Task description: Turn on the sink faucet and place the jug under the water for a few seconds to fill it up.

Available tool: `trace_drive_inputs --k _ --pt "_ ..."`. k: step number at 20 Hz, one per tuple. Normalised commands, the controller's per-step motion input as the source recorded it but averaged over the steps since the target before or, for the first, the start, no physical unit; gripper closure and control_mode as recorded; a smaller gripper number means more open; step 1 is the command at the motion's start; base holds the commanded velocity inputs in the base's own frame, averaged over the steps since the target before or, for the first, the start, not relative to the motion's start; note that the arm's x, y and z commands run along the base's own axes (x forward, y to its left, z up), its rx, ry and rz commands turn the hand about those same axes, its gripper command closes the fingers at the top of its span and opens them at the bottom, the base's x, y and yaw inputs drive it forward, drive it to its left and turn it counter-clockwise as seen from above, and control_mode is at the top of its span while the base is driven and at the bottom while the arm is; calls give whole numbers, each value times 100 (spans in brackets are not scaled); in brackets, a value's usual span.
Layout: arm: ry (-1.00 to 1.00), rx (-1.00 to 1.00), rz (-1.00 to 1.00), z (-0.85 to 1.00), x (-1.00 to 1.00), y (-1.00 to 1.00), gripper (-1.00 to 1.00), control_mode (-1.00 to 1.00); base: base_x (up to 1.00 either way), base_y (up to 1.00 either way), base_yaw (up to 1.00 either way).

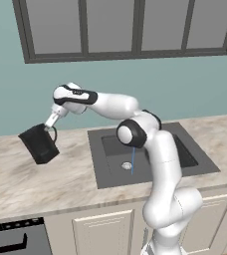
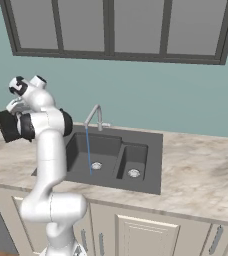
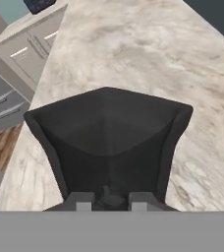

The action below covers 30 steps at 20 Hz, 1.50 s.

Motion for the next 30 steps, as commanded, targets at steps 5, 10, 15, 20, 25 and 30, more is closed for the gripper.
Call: trace_drive_inputs --k 5,10,15,20,25,30 --pt "0 0 0 -17 0 1 100 -100 0 0 0" --pt "0 0 0 -18 0 1 100 -100 0 0 0" --pt "0 0 0 -2 -4 0 100 -100 0 0 0" --pt "-13 0 0 47 -36 -1 100 -100 0 0 0" --pt "-33 1 0 42 -59 -19 100 -100 0 0 0" --pt "-40 5 0 15 -82 -23 100 -100 0 0 0"
